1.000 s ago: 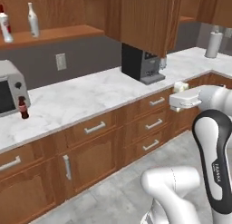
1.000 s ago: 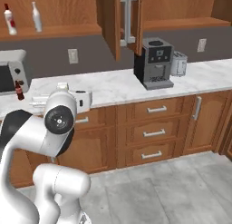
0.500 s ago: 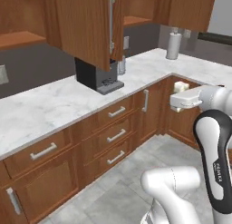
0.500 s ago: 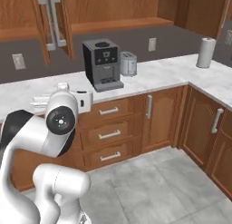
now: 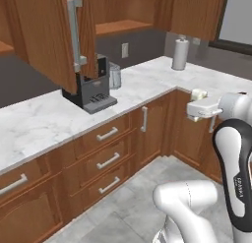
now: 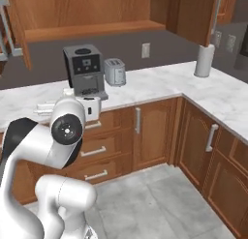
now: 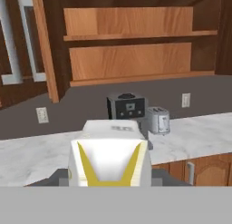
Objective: Sort all alcoholic drinks to one cabinet, and non-alcoholic drinks to the other.
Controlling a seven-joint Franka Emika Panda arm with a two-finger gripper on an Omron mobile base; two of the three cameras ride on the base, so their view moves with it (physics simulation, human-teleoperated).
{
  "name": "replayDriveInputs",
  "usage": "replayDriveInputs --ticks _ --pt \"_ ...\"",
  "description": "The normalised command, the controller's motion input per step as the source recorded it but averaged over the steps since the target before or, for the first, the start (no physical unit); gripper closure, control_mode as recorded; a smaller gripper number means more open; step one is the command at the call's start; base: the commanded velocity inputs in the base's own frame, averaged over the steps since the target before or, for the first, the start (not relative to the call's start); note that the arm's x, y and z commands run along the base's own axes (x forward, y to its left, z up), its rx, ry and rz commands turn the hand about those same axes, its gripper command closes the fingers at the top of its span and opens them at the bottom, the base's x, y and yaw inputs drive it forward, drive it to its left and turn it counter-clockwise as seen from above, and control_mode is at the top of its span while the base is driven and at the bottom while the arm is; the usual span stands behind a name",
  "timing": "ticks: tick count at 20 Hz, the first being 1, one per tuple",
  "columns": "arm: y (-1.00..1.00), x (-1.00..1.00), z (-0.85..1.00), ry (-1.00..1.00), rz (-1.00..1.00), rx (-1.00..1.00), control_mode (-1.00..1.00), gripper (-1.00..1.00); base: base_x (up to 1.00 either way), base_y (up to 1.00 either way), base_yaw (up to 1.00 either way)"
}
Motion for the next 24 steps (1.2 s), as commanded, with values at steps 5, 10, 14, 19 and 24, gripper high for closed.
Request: replayDriveInputs --ticks 5,10,14,19,24 --pt "0.00 0.00 0.00 0.00 0.00 0.00 1.00 1.00 0.68 -0.54 0.33" --pt "0.00 0.00 0.00 0.00 0.00 0.00 1.00 1.00 0.70 -0.54 0.33" --pt "0.00 0.00 0.00 0.00 0.00 0.00 1.00 1.00 0.77 -0.30 0.32" --pt "0.00 0.00 0.00 0.00 0.00 0.00 1.00 1.00 0.75 -0.01 0.27" --pt "0.00 0.00 0.00 0.00 0.00 0.00 1.00 1.00 0.71 0.00 0.19"
